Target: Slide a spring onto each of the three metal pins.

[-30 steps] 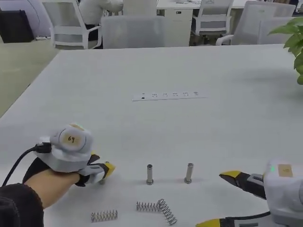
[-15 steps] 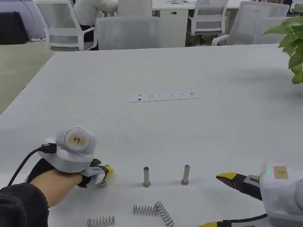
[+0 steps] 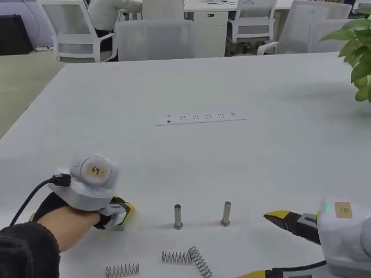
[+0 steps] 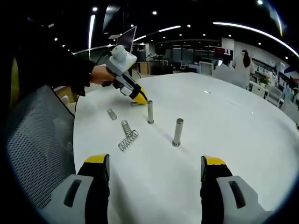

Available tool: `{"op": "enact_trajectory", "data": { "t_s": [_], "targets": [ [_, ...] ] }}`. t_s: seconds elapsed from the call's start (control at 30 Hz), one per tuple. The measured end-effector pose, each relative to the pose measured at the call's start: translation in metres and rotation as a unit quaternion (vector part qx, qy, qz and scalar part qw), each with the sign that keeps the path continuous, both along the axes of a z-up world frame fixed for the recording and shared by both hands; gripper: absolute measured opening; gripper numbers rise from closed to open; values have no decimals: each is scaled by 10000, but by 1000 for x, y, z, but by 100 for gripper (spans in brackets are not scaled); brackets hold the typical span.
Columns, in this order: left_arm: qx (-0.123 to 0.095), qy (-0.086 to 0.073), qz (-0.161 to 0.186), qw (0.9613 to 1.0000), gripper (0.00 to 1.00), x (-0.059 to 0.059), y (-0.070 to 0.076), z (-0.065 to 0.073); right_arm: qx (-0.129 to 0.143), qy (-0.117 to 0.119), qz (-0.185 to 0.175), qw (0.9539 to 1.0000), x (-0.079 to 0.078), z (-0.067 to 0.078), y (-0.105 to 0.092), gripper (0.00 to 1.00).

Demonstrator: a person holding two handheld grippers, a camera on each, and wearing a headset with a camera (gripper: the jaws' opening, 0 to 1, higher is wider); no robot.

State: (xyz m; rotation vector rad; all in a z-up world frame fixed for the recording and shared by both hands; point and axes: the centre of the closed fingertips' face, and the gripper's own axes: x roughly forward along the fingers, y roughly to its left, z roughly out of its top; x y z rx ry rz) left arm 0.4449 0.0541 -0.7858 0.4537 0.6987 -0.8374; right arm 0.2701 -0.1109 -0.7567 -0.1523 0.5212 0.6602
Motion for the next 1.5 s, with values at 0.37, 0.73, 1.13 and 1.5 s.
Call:
{"op": "enact_trajectory", "data": {
  "t_s": [0.37, 0.73, 1.13, 1.5],
  "targets": [
    [179, -97, -81, 9998, 5, 1, 2, -2, 21, 7, -20, 10000, 0, 0, 0, 79],
    [280, 1, -58, 9996, 1, 1, 6, -3, 29, 21, -40, 10000, -1, -1, -1, 78],
    [157, -61, -27, 9999, 0, 2, 4, 8, 16, 23, -27, 10000, -1, -2, -1, 78],
    [-155, -71, 87, 9998, 0, -6, 6, 30, -18, -2, 8, 10000, 0, 1, 1, 77]
  ]
}}
